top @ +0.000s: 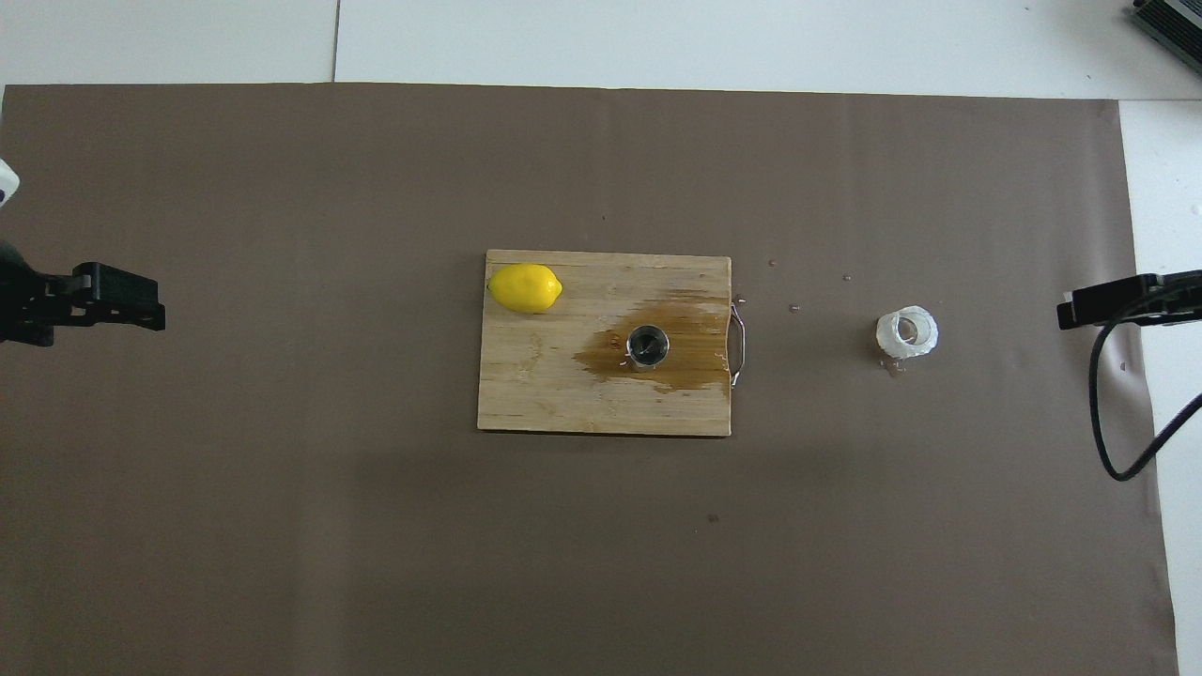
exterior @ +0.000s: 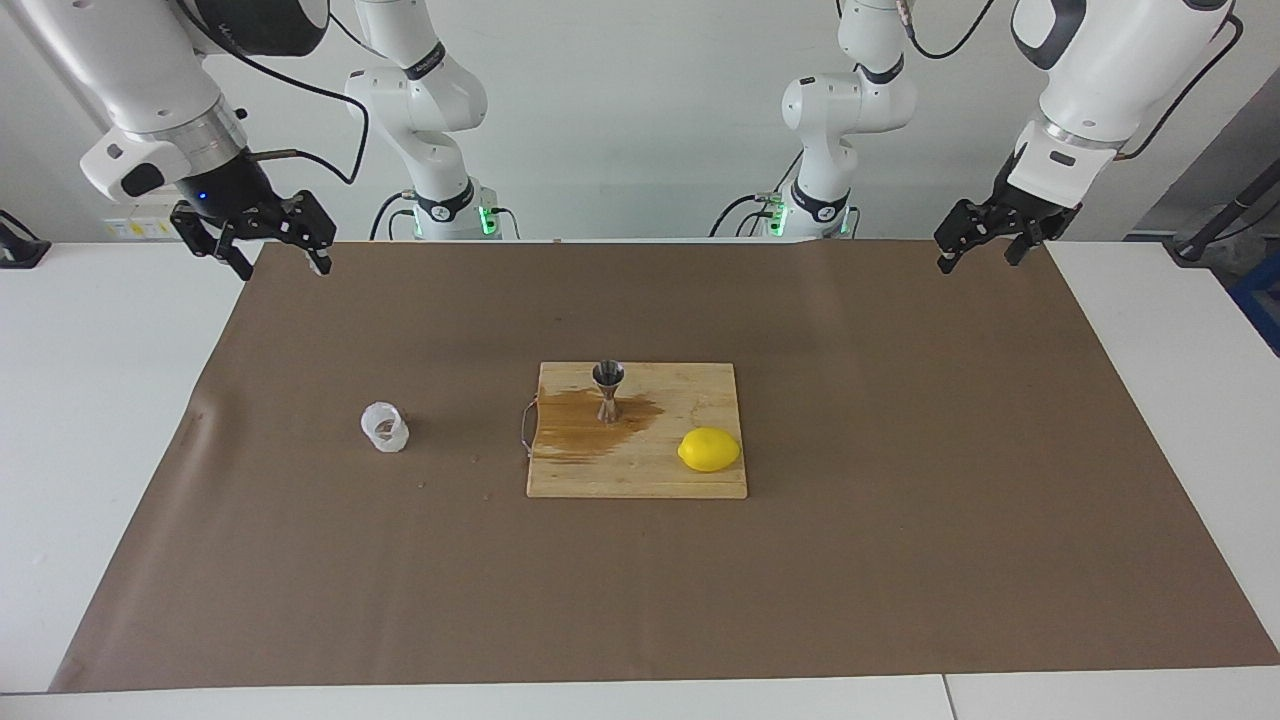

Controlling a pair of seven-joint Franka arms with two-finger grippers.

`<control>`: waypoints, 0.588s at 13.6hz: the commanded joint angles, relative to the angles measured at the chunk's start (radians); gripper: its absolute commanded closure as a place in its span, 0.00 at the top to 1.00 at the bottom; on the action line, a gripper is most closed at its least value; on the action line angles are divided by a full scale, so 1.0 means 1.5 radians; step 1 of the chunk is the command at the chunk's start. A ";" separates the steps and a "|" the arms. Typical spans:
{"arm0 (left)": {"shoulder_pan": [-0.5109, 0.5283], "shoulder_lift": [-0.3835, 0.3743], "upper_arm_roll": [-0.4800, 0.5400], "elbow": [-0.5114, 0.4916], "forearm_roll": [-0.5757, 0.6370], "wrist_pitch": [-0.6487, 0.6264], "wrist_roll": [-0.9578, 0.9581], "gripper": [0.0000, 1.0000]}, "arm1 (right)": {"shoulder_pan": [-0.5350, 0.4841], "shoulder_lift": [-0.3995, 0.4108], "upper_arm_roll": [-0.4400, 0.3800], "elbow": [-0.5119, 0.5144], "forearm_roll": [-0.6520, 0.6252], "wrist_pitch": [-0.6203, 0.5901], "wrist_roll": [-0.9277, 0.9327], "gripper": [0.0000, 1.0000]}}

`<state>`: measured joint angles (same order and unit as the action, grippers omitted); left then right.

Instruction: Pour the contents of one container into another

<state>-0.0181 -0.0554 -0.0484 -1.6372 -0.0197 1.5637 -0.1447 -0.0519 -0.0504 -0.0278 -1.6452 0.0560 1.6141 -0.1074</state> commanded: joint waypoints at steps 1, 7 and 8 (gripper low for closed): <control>0.008 -0.005 -0.004 -0.007 -0.006 0.001 -0.001 1.00 | -0.005 -0.004 0.006 -0.006 -0.005 0.030 0.009 1.00; 0.008 -0.005 -0.004 -0.007 -0.006 0.001 -0.001 1.00 | -0.005 -0.006 0.005 -0.008 -0.028 0.031 0.014 1.00; 0.008 -0.006 -0.004 -0.007 -0.006 0.001 -0.001 1.00 | -0.006 -0.008 0.005 -0.012 -0.030 0.030 0.030 1.00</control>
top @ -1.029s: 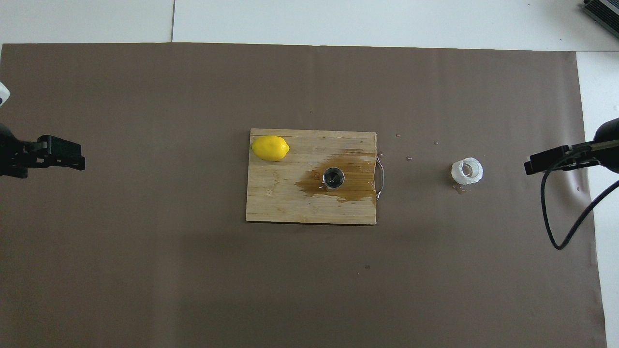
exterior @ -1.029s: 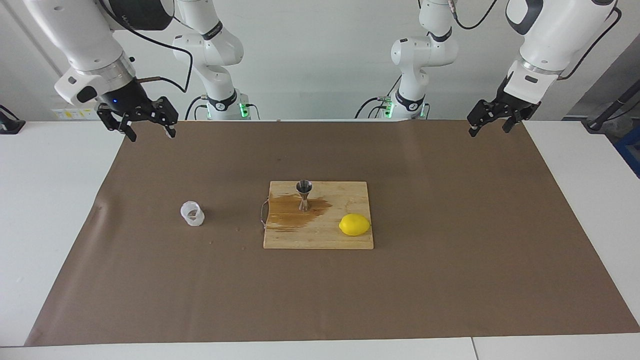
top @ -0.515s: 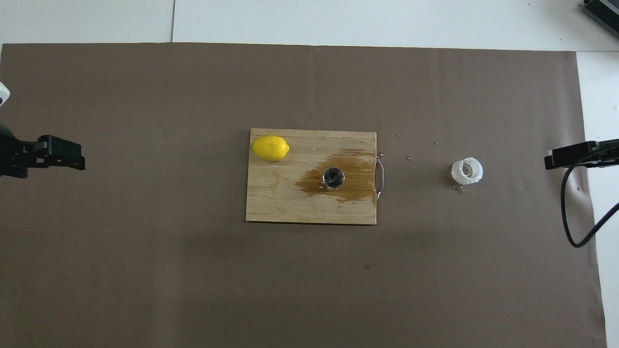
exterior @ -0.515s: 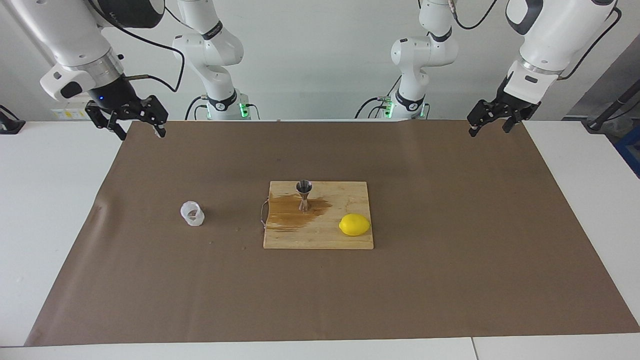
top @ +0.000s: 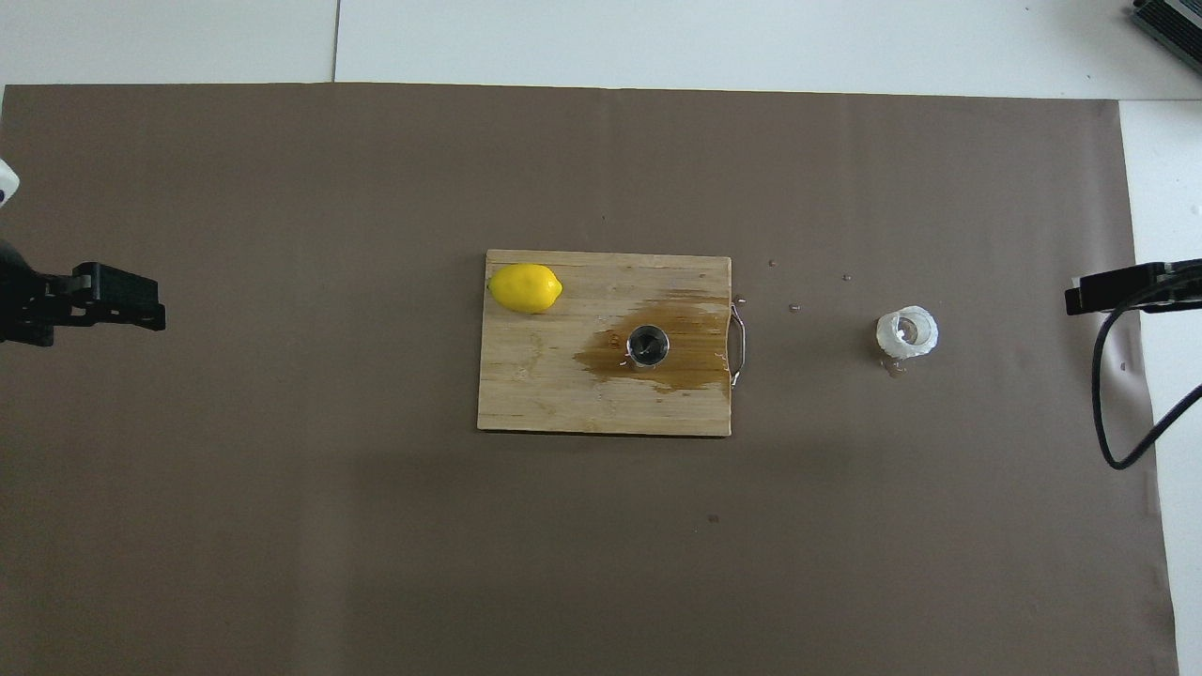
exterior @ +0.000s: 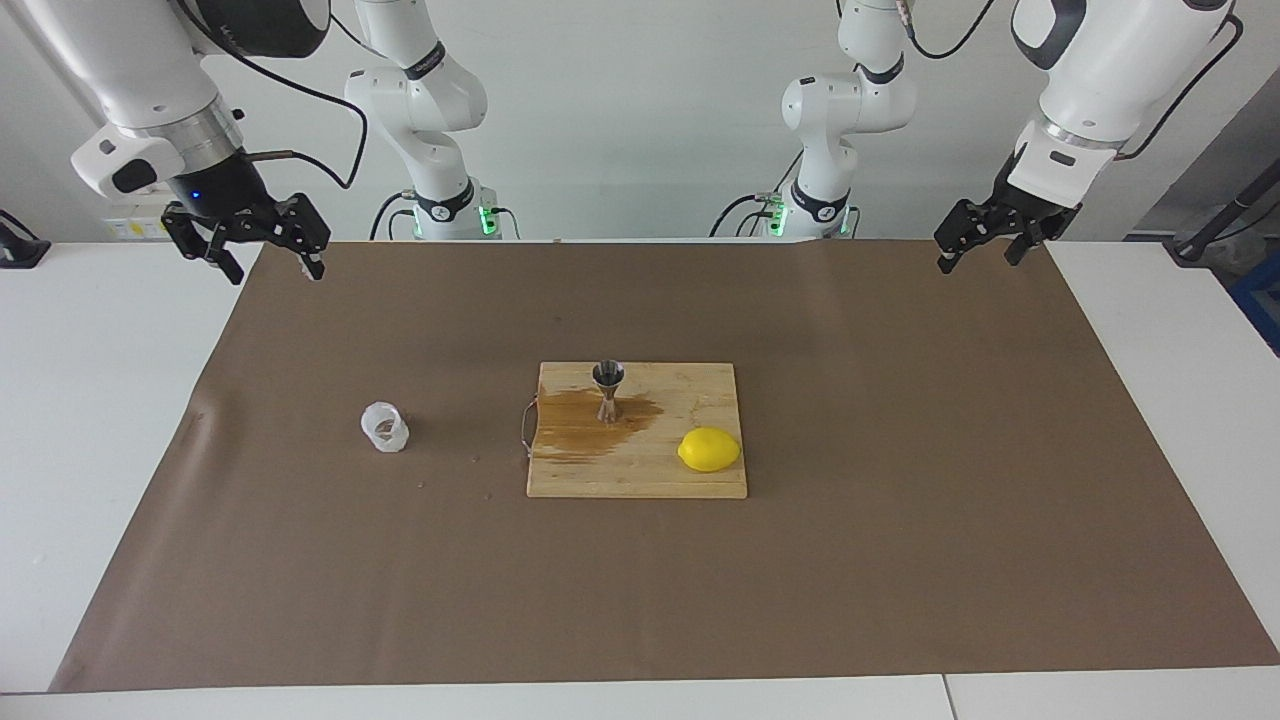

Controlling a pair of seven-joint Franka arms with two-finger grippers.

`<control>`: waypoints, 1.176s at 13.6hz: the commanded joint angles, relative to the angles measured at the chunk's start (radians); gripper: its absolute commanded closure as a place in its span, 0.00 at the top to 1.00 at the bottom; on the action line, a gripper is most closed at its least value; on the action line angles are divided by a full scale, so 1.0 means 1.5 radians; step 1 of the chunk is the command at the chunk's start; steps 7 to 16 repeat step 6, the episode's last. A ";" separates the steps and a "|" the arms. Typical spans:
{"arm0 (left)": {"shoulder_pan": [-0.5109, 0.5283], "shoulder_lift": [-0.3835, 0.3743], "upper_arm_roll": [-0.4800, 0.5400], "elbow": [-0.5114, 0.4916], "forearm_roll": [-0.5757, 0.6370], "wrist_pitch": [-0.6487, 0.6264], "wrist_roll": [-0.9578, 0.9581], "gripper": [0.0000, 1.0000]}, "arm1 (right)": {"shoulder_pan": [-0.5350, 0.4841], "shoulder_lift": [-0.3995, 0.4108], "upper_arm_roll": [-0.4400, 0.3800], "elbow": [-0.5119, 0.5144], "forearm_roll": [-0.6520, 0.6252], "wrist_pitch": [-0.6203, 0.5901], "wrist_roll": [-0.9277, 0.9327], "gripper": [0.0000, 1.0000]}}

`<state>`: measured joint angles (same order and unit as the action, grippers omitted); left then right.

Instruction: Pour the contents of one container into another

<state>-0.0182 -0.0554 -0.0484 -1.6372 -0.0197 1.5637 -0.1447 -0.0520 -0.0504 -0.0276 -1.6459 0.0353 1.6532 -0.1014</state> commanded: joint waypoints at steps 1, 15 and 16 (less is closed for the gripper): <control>0.008 -0.006 -0.004 -0.007 -0.006 0.001 -0.001 1.00 | -0.005 -0.008 0.005 -0.010 -0.019 0.001 0.048 1.00; 0.008 -0.006 -0.004 -0.007 -0.006 0.001 -0.001 1.00 | 0.000 -0.009 0.006 -0.011 -0.019 -0.012 0.066 1.00; 0.008 -0.006 -0.004 -0.007 -0.006 0.001 -0.001 1.00 | 0.000 -0.009 0.006 -0.011 -0.019 -0.012 0.066 1.00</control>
